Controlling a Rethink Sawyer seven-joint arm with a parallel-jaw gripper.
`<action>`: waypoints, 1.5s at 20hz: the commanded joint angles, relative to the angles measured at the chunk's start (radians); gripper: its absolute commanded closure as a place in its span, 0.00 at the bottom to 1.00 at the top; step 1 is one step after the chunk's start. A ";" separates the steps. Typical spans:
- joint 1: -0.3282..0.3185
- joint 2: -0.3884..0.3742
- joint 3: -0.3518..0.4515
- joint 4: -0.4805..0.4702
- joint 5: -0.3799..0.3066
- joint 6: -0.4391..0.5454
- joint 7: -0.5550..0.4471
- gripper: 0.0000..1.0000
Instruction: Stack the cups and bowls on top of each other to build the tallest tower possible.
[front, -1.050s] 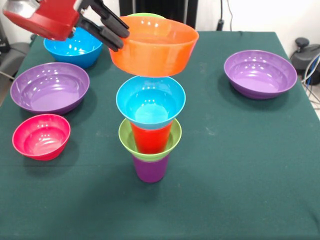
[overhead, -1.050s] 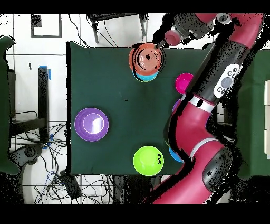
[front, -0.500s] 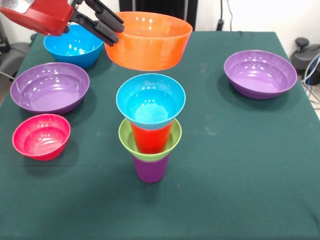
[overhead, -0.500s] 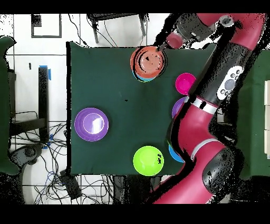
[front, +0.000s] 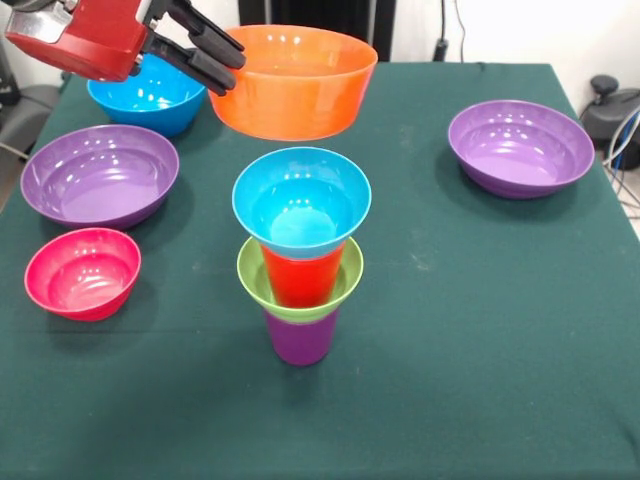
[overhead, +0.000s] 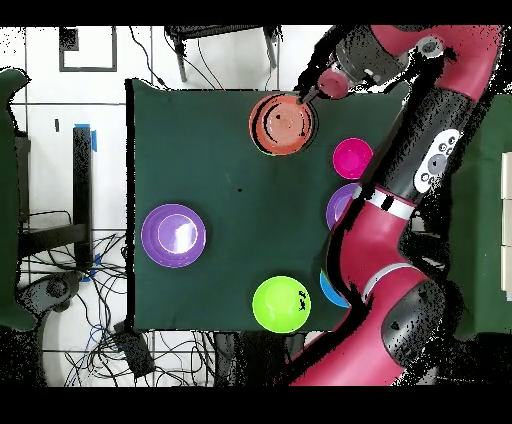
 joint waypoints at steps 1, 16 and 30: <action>0.013 -0.009 -0.223 -0.006 0.028 -0.084 0.128 1.00; 0.061 -0.011 -0.261 -0.070 0.018 -0.041 0.111 1.00; 0.065 -0.005 -0.255 -0.076 0.030 -0.055 0.140 1.00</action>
